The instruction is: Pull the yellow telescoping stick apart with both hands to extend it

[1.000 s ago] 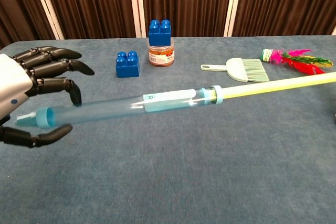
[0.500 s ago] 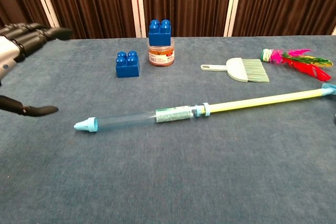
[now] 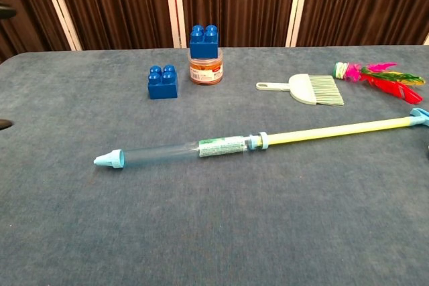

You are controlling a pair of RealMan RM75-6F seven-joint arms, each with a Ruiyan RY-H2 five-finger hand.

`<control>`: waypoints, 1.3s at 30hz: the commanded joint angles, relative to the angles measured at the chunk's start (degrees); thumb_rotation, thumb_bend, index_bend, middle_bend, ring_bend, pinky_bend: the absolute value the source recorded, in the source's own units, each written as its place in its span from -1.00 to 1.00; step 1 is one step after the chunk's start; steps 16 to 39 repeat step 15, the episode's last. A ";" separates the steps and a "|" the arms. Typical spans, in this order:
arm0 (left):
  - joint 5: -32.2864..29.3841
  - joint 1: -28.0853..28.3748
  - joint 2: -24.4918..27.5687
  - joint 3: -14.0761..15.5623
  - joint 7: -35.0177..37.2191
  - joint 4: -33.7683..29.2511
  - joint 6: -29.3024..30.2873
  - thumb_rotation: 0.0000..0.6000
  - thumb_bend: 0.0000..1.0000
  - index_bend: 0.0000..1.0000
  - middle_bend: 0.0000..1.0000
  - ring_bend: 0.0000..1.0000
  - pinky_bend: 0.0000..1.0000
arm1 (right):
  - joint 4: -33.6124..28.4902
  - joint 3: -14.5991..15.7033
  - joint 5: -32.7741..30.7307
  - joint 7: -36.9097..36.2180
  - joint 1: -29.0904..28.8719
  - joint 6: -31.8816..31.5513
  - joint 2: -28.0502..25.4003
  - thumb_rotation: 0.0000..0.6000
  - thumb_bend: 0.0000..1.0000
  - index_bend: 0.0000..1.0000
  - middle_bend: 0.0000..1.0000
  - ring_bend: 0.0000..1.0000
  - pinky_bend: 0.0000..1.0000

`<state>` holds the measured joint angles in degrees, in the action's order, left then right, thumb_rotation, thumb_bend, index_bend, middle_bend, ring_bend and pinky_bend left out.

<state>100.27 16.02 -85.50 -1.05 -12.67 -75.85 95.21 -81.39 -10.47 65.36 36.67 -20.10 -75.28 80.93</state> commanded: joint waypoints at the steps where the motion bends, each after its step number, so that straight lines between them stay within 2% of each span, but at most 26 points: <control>1: -7.18 -3.21 6.33 2.20 -4.71 -8.35 -5.09 1.00 -0.91 -0.98 -0.99 -0.99 -0.76 | -5.72 5.63 17.80 -25.15 7.50 -12.50 -5.96 1.00 -1.00 -1.00 -1.00 -1.00 -1.00; 4: -12.15 -4.44 9.26 1.75 -6.67 -13.34 -7.45 1.00 -0.92 -1.00 -1.00 -1.00 -0.85 | -8.10 8.23 20.17 -29.19 9.52 -13.23 -8.46 1.00 -1.00 -1.00 -1.00 -1.00 -1.00; 5: -12.71 -5.13 10.40 1.78 -3.74 -14.56 -7.17 1.00 -0.92 -1.00 -1.00 -1.00 -0.86 | -9.16 10.61 22.70 -32.90 10.35 -12.99 -10.20 1.00 -1.00 -1.00 -1.00 -1.00 -1.00; 7: -10.49 -5.83 12.53 2.31 1.83 -14.76 -5.45 1.00 -0.94 -1.00 -1.00 -1.00 -0.88 | -9.76 13.42 25.93 -39.39 11.11 -12.59 -13.02 1.00 -1.00 -1.00 -1.00 -1.00 -1.00; 9: -9.98 -6.73 13.17 2.29 5.23 -14.34 -3.84 1.00 -0.97 -1.00 -1.00 -1.00 -0.88 | -10.05 14.43 27.08 -41.97 11.31 -12.22 -14.54 1.00 -1.00 -1.00 -1.00 -1.00 -1.00; 11: -9.77 -7.81 14.60 2.51 8.94 -14.25 -2.60 1.00 -0.98 -1.00 -1.00 -1.00 -0.88 | -9.91 14.50 27.07 -40.50 11.70 -12.17 -15.72 1.00 -1.00 -1.00 -1.00 -1.00 -1.00; 15: -9.66 -8.69 16.17 2.33 10.81 -13.92 -1.71 1.00 -0.98 -1.00 -1.00 -1.00 -0.88 | -9.87 13.40 23.08 -30.42 13.03 -11.56 -15.57 1.00 -1.00 -1.00 -1.00 -1.00 -1.00; 39: -9.66 -8.69 16.17 2.33 10.81 -13.92 -1.71 1.00 -0.98 -1.00 -1.00 -1.00 -0.88 | -9.87 13.40 23.08 -30.42 13.03 -11.56 -15.57 1.00 -1.00 -1.00 -1.00 -1.00 -1.00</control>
